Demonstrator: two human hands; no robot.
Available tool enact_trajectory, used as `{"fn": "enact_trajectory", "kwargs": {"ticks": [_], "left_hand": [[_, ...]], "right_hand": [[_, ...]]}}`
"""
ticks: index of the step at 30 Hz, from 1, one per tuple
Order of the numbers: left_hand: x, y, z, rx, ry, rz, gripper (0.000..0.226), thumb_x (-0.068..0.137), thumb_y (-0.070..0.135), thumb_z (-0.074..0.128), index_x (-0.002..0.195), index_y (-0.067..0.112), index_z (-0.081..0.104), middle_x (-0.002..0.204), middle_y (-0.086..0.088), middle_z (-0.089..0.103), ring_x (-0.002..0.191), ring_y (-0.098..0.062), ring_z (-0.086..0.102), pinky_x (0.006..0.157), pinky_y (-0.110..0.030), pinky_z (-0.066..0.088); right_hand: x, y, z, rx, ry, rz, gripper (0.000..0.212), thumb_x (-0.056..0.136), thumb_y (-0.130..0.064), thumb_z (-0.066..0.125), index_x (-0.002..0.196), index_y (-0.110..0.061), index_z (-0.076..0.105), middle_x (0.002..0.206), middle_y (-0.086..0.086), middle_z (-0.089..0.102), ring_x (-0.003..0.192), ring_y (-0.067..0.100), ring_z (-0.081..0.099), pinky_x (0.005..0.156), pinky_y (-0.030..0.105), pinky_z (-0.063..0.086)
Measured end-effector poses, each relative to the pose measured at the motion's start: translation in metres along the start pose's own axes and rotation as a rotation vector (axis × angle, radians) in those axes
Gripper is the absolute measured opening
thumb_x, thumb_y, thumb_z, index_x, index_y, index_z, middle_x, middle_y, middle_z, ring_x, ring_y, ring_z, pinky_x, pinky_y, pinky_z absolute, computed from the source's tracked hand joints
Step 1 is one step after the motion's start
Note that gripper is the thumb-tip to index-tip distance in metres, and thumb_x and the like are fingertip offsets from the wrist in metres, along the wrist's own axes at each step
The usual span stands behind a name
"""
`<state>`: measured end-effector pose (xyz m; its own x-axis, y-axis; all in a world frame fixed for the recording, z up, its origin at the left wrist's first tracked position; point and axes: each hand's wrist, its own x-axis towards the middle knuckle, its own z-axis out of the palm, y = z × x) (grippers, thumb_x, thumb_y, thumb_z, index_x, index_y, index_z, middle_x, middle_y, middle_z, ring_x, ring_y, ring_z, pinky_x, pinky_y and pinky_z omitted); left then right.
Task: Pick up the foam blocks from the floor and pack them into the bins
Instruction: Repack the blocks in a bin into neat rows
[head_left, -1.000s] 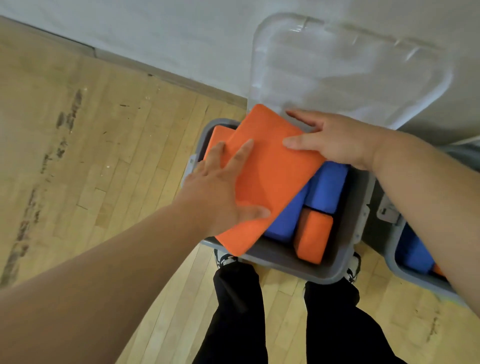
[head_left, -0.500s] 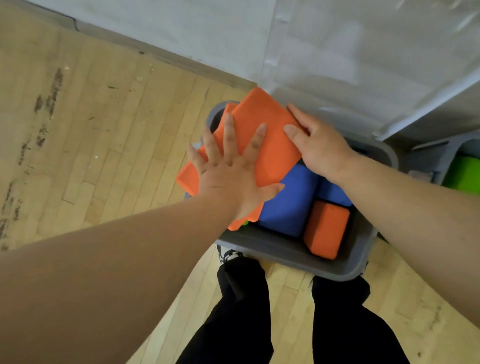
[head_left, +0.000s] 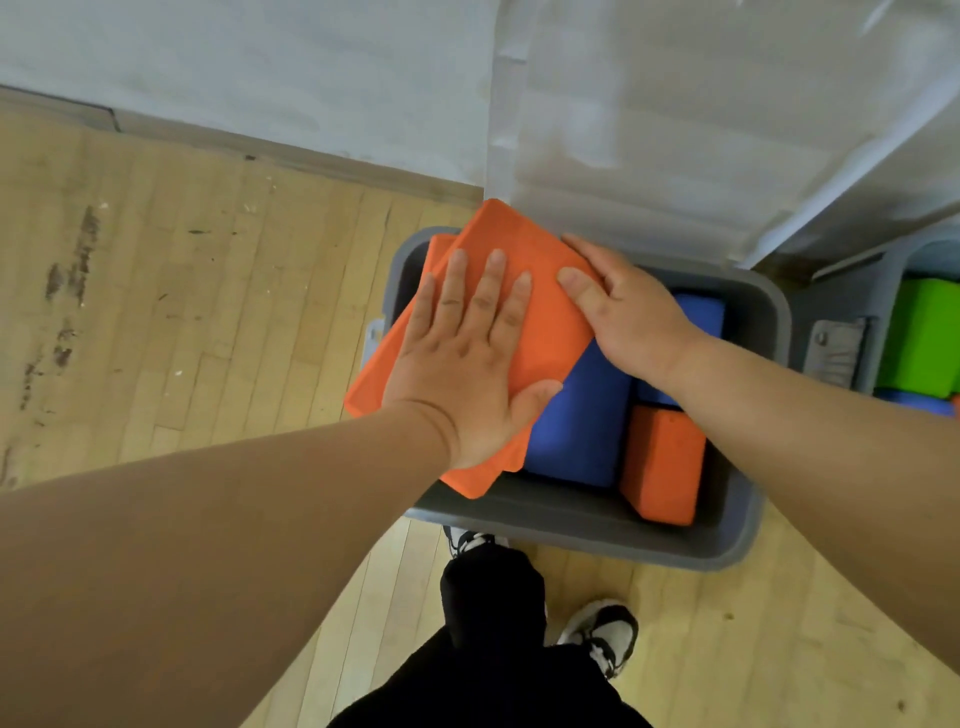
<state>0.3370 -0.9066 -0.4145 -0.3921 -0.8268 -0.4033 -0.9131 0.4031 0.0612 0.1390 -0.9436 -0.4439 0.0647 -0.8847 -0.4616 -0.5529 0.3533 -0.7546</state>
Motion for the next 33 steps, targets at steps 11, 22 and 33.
{"fn": "enact_trajectory", "kwargs": {"ticks": [11, 22, 33], "left_hand": [[-0.004, -0.002, 0.011, 0.028, 0.136, 0.021, 0.093, 0.090, 0.080, 0.016, 0.163, 0.027, -0.010, 0.170, -0.010, -0.014, 0.155, -0.036, -0.016, 0.126, -0.053, -0.004], [0.005, 0.001, 0.016, 0.036, 0.227, 0.016, 0.081, 0.086, 0.083, 0.018, 0.157, 0.053, -0.005, 0.172, -0.003, -0.008, 0.157, -0.031, -0.009, 0.127, -0.047, -0.003], [0.006, 0.007, 0.017, 0.052, 0.239, 0.003, 0.082, 0.086, 0.084, 0.019, 0.158, 0.051, 0.000, 0.172, -0.004, -0.004, 0.157, -0.032, -0.005, 0.127, -0.051, 0.001]], "right_hand": [[-0.003, 0.020, 0.029, 0.381, 0.293, -0.109, 0.043, 0.097, -0.039, 0.068, 0.138, -0.030, 0.062, 0.128, -0.018, 0.063, 0.114, -0.009, 0.059, 0.097, 0.013, 0.048], [0.035, 0.186, 0.083, -0.588, -0.005, 0.190, 0.095, 0.082, -0.061, 0.072, 0.158, -0.020, 0.033, 0.158, 0.013, 0.038, 0.141, 0.038, 0.036, 0.117, 0.045, 0.030], [0.013, 0.136, 0.050, -0.688, -0.148, 0.080, 0.122, 0.067, -0.065, 0.084, 0.162, -0.038, 0.011, 0.147, 0.017, 0.038, 0.123, 0.039, 0.056, 0.099, 0.042, 0.048]]}}
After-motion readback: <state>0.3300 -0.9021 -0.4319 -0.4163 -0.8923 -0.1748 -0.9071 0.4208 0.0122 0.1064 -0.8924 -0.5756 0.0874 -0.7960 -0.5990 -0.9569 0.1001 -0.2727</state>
